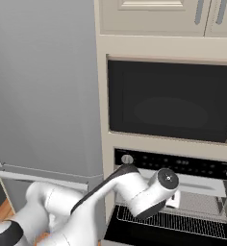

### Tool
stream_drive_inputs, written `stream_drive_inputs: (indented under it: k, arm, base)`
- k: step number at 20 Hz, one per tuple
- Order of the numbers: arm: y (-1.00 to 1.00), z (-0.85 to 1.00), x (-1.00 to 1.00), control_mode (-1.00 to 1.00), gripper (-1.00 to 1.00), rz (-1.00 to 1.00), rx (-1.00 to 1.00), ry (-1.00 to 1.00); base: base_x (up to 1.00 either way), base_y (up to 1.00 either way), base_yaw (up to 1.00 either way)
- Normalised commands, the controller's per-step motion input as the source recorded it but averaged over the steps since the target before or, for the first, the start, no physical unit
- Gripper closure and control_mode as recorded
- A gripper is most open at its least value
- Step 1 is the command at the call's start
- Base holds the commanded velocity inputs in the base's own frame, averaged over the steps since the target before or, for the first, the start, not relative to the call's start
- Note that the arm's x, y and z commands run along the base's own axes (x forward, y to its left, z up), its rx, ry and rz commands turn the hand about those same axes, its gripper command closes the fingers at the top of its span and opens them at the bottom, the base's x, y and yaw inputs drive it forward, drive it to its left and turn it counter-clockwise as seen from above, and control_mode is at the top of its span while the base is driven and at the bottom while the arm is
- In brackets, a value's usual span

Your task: Take the fish from the oven and place it on the plate on the counter.

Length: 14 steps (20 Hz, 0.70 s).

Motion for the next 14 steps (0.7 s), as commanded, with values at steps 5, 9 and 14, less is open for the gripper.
stream_drive_inputs:
  k: [5, 9, 14]
  arm:
    - [0.44, 1.00, -0.47, -1.00, 1.00, 0.00, 0.00, -0.02]
    - [0.75, 1.00, -0.04, -1.00, 1.00, 0.00, 0.00, 0.01]
    - [0.93, 1.00, 0.03, -1.00, 1.00, 0.00, 0.00, 0.02]
  base:
    - [0.00, 0.00, 0.00]
    - [0.00, 0.00, 0.00]
    - [0.00, 0.00, 0.00]
